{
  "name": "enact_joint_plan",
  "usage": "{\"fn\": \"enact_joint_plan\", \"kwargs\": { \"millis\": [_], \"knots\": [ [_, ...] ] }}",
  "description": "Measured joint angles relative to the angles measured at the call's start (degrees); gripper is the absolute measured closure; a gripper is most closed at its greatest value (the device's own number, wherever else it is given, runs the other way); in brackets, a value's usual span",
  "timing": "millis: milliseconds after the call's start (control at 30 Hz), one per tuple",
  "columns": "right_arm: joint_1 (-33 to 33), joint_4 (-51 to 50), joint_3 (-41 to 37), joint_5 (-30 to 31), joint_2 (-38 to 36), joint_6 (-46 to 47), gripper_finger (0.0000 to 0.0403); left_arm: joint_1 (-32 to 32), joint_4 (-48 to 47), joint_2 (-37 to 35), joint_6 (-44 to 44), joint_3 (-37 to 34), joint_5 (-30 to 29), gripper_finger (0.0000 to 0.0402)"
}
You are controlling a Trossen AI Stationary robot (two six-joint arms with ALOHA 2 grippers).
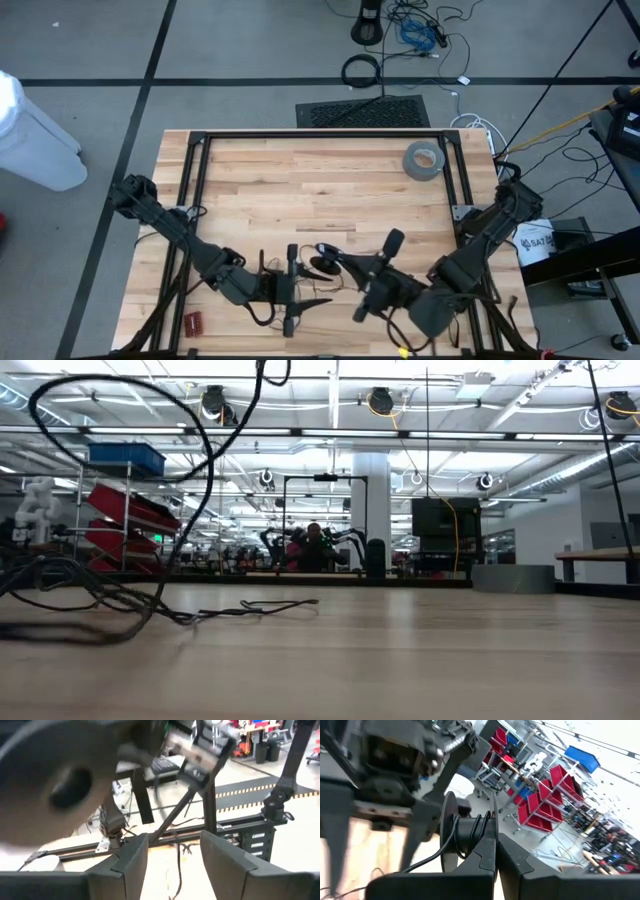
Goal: Coil cords
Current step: Coil the black wire onto the spool
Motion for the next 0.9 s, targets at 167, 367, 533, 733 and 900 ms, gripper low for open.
{"fn": "enact_joint_plan", "kwargs": {
  "millis": [167, 367, 533, 733, 900],
  "knots": [
    [2.74, 0.00, 0.00, 0.61, -1.09, 0.14, 0.0403, 0.14, -2.26, 0.00, -0.07, 0.00, 1.96, 0.0212],
    [6.21, 0.00, 0.00, 5.47, -2.41, -0.52, 0.0403, 0.14, -2.59, 0.00, -0.02, -0.02, 7.21, 0.0212],
    [8.95, -0.03, 0.00, 6.35, -3.22, -0.88, 0.0403, 0.09, -2.63, 0.00, 0.00, -0.02, 12.50, 0.0212],
    [10.88, 0.24, 0.00, 6.40, -3.41, -0.93, 0.0403, 1.05, -3.92, 0.05, -0.08, -0.02, 12.74, 0.0212],
    [11.10, 0.50, 0.00, 8.17, -3.41, -1.59, 0.0403, 1.75, -3.57, 2.19, -1.53, -0.02, 12.72, 0.0212]
  ]
}}
